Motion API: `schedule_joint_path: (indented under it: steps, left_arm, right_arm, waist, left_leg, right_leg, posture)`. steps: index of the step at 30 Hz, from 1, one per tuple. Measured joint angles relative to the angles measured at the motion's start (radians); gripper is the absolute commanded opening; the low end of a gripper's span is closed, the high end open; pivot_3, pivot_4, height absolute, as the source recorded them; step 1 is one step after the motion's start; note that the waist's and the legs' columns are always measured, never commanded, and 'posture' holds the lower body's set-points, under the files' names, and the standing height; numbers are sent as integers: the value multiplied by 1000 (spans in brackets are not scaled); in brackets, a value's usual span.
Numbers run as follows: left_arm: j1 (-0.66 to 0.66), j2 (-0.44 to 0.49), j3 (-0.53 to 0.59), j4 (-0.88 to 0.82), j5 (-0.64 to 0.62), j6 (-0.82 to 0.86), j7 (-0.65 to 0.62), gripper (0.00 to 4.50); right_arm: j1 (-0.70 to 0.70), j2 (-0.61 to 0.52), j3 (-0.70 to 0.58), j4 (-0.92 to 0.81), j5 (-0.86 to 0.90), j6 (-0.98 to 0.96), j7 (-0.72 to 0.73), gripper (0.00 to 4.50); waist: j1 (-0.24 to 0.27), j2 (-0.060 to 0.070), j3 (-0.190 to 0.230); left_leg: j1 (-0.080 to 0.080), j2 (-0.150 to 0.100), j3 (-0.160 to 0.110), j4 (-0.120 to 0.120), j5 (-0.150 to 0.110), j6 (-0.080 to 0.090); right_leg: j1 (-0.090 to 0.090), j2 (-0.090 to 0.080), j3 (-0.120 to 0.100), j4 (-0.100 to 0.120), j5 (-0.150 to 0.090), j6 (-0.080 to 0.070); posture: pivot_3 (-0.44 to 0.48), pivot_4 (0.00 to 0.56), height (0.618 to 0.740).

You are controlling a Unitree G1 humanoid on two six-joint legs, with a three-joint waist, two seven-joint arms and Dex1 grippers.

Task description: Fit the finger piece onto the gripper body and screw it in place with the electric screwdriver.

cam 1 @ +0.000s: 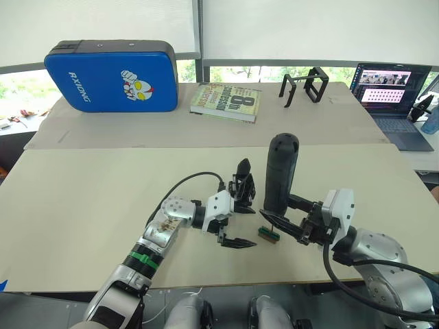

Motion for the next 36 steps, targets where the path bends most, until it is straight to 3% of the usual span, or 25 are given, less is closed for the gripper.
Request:
schedule_joint_path:
  steps: [20, 36]
  left_arm:
    - [-5, -6, 0, 9, 16, -16, 0, 4500]
    - [-9, -22, 0, 30, 18, -23, 2, 4500]
  right_arm:
    - [-3, 0, -90, 116, 88, -5, -6, 1897]
    - [-8, -26, -83, 26, 109, 80, -70, 1897]
  waist:
    - [4, 0, 0]
    - [2, 0, 0]
  left_leg:
    - [0, 0, 0, 0, 0, 0]
    - [1, 0, 0, 0, 0, 0]
  right_leg:
    - [1, 0, 0, 0, 0, 0]
    - [0, 0, 1, 0, 0, 0]
  posture:
    - [0, 150, 740]
    - [0, 150, 740]
